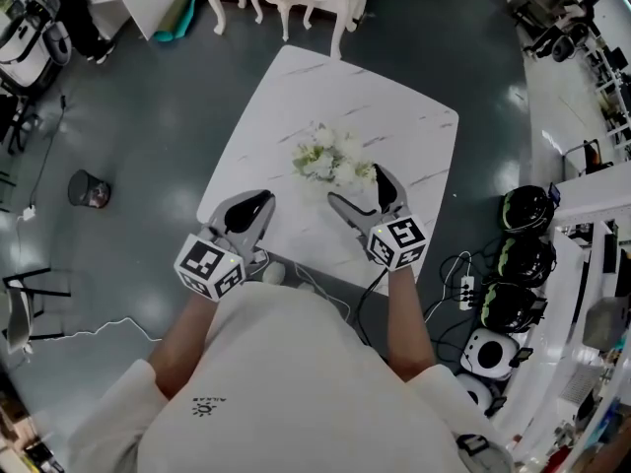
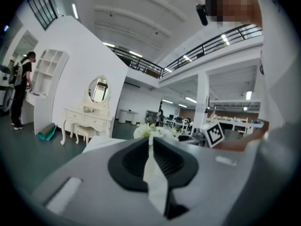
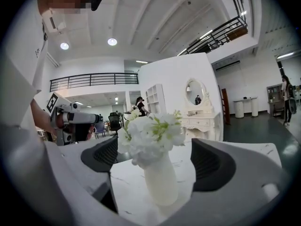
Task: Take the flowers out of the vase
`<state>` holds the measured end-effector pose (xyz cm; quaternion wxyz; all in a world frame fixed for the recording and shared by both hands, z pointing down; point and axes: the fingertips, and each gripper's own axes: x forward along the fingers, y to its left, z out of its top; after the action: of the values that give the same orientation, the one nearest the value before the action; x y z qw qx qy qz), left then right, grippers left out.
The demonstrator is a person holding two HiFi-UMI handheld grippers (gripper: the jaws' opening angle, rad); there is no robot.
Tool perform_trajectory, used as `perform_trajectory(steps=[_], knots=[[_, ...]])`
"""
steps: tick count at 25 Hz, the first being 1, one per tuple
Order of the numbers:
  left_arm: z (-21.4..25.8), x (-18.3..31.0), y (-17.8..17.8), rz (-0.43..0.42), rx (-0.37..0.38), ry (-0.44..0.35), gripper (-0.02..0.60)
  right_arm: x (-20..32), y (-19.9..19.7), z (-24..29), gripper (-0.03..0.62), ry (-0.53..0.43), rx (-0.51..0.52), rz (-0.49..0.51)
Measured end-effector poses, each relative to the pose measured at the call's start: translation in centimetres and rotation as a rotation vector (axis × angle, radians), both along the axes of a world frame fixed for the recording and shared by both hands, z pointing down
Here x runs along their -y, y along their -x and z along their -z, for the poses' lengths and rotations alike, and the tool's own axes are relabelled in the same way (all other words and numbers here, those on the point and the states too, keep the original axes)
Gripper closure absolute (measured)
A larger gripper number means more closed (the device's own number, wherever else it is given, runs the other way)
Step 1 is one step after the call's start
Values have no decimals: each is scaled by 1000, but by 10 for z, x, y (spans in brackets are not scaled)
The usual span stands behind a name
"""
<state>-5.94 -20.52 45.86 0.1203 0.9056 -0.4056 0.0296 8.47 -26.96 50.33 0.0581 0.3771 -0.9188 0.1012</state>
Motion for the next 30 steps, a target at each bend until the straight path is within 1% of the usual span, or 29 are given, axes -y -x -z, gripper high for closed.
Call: perform_trajectory(steps=[7,13,15,17,18,20,21,22,24,25,27,30], knots=[[0,2,4,10,8,5,589,13,11,2,111,-13,14,51],[-2,3,6,6,12,3,589,13,17,1,111,-16,18,77],[0,4,6,3,13,3,589,12,19,2,121,-19,13,88],[1,4,6,-1,13,2,589,9,17,4,257,-27,24,86],[1,5,5,-3,12,1,589,8,16,5,311,-30,33,84],[1,6,5,-8,11,1,589,6,14,5,365,-33,41,85],[0,6,5,-10,10,2,589,4,13,4,409,-34,42,85],[-1,6,5,-11,9,3,589,3,12,4,435,-34,43,86],[-1,7,4,-17,8,4,589,2,12,4,445,-35,46,87],[-1,7,4,-20,7,3,589,1,12,4,463,-36,47,88],[0,8,4,-25,7,4,589,2,12,6,477,-38,54,85],[1,9,5,-30,4,2,589,2,10,10,513,-39,92,73]])
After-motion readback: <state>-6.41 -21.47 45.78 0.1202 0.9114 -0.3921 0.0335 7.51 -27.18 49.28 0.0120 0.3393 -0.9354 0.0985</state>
